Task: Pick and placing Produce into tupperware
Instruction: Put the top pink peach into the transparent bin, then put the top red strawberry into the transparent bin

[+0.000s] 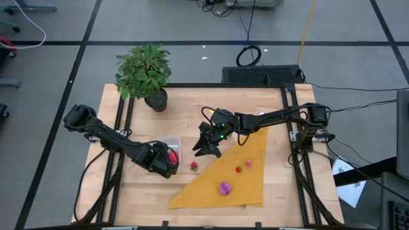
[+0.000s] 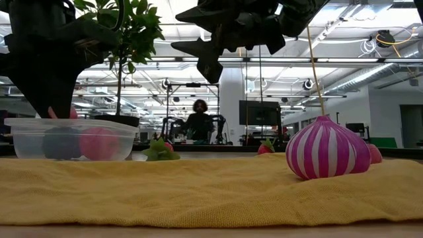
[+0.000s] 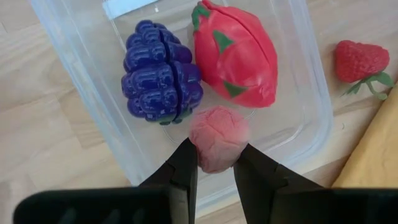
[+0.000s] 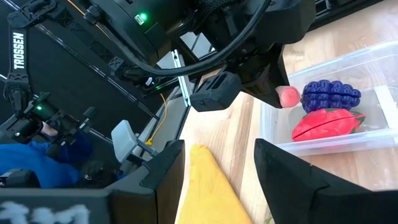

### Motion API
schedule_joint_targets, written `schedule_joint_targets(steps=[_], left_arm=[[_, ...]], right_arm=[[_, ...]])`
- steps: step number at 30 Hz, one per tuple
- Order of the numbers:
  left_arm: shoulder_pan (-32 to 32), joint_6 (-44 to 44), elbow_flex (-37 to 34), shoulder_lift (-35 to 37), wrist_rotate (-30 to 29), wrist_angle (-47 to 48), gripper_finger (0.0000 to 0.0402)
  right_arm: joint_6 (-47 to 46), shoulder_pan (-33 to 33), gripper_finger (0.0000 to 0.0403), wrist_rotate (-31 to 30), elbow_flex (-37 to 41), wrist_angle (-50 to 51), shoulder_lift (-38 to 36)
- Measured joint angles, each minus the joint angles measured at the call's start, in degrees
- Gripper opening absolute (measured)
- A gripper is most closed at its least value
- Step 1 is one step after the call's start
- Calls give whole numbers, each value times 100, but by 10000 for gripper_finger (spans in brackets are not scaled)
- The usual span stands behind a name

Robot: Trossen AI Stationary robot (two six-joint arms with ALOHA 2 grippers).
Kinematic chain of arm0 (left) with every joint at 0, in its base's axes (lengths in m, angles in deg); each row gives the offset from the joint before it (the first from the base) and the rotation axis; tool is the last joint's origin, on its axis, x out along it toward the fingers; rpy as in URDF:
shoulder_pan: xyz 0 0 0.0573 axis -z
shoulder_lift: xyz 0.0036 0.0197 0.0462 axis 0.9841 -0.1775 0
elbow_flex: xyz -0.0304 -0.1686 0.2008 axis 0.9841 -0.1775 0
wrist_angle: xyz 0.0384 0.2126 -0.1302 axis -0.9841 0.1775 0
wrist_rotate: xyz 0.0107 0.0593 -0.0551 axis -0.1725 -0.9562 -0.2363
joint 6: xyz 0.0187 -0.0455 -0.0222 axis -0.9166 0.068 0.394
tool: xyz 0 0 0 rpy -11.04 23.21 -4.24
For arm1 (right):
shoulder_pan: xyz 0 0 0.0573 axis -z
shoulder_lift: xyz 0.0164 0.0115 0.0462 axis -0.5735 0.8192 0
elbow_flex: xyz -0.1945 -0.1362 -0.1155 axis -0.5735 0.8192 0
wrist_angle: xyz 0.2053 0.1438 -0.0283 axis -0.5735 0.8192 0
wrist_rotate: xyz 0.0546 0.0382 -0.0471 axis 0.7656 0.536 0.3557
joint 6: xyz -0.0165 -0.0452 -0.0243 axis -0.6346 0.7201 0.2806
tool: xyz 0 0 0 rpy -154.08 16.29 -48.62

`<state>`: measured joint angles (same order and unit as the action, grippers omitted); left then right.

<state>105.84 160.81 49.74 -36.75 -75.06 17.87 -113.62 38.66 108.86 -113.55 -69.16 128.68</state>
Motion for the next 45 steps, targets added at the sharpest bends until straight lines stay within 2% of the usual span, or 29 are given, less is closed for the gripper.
schedule_joint_targets(steps=[19, 22, 31, 35, 38, 45], left_arm=[[0, -336, 2, 4, -139, 13, 84], [0, -348, 2, 4, -154, 13, 104], [0, -302, 2, 4, -158, 11, 197], [0, -431, 2, 18, -193, 11, 223], [0, -700, 29, 112, -453, 19, 232], [347, -1477, 347, 511, -1804, 43, 234]], right_arm=[[20, -2, 185, 0, 2, 35, 0], [20, -2, 185, -2, 2, 35, 0], [22, -2, 185, 1, 2, 35, 0], [22, -2, 185, 1, 2, 35, 0], [24, -2, 185, 1, 2, 35, 0], [198, -2, 185, -2, 2, 252, 0]])
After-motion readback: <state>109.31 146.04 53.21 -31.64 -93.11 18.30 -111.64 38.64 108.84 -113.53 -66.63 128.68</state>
